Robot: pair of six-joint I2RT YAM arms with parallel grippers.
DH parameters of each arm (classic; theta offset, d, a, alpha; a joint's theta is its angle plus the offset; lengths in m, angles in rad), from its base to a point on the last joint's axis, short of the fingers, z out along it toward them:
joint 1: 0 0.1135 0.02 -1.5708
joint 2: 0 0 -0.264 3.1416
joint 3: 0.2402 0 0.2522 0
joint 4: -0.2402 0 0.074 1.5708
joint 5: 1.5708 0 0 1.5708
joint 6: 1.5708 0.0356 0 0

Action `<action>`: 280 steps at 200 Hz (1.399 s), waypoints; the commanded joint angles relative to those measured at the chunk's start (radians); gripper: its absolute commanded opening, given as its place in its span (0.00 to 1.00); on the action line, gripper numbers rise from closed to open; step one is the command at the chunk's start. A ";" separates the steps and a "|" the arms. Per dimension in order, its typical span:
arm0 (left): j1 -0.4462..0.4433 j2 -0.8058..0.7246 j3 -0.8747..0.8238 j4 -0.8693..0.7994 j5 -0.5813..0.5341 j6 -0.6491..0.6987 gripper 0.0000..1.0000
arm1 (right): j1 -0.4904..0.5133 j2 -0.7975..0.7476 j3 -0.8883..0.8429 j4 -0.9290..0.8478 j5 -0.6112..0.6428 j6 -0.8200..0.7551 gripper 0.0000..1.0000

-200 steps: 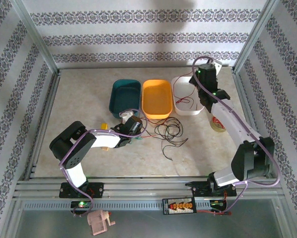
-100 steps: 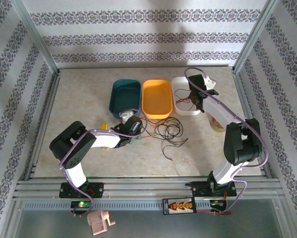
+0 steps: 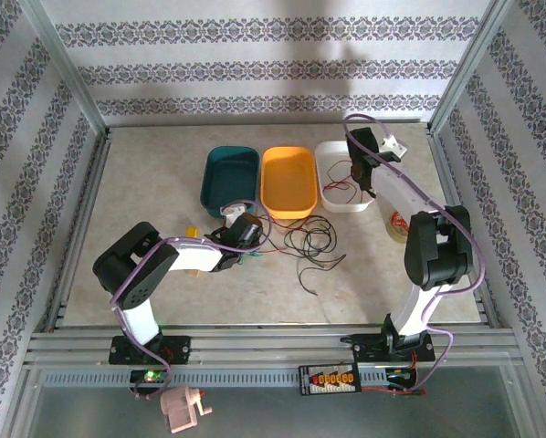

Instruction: Untangle the cables

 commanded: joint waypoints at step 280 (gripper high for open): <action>-0.009 -0.002 -0.017 0.019 0.053 0.041 0.00 | 0.137 -0.342 -0.242 0.202 -0.388 -0.236 0.59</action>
